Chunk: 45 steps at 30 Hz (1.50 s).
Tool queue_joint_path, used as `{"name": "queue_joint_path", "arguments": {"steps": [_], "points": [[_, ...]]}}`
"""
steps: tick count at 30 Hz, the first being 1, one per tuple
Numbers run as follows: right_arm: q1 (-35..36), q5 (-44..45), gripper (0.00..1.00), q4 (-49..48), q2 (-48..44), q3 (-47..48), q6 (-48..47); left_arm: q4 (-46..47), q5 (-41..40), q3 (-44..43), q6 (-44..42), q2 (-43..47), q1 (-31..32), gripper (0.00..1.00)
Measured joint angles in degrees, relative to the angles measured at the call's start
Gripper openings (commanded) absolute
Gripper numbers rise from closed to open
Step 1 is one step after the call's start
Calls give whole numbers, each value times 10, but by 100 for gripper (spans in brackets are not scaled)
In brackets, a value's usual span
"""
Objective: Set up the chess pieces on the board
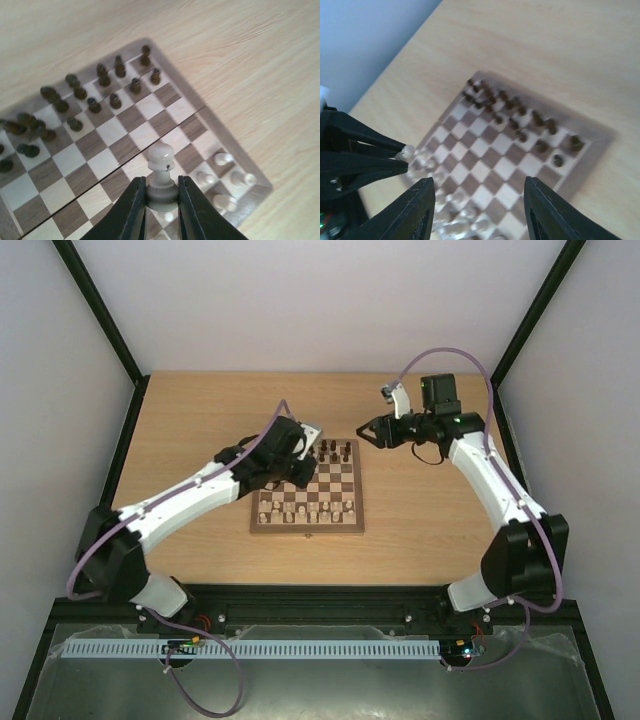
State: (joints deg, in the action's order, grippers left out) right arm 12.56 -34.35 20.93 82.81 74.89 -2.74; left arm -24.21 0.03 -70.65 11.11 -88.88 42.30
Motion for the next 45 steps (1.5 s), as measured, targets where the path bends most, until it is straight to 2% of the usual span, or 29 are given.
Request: {"name": "queue_joint_path", "arguments": {"steps": [6, 14, 22, 37, 42, 45], "points": [[18, -133, 50, 126, 85, 71, -26, 50, 35, 43, -46, 96, 16, 5], [75, -195, 47, 193, 103, 108, -37, 85, 61, 81, -74, 123, 21, 5], [90, -217, 43, 212, 138, 117, -37, 96, 72, 87, -78, 123, 21, 5], [106, -240, 28, 213, 163, 118, -32, 100, 83, 93, -78, 126, 21, 5], [107, -251, 21, 213, 166, 118, -32, 102, 88, 94, -78, 126, 21, 5], [107, -263, 13, 214, 168, 118, -34, 102, 90, 94, -77, 126, 21, 5]]}}
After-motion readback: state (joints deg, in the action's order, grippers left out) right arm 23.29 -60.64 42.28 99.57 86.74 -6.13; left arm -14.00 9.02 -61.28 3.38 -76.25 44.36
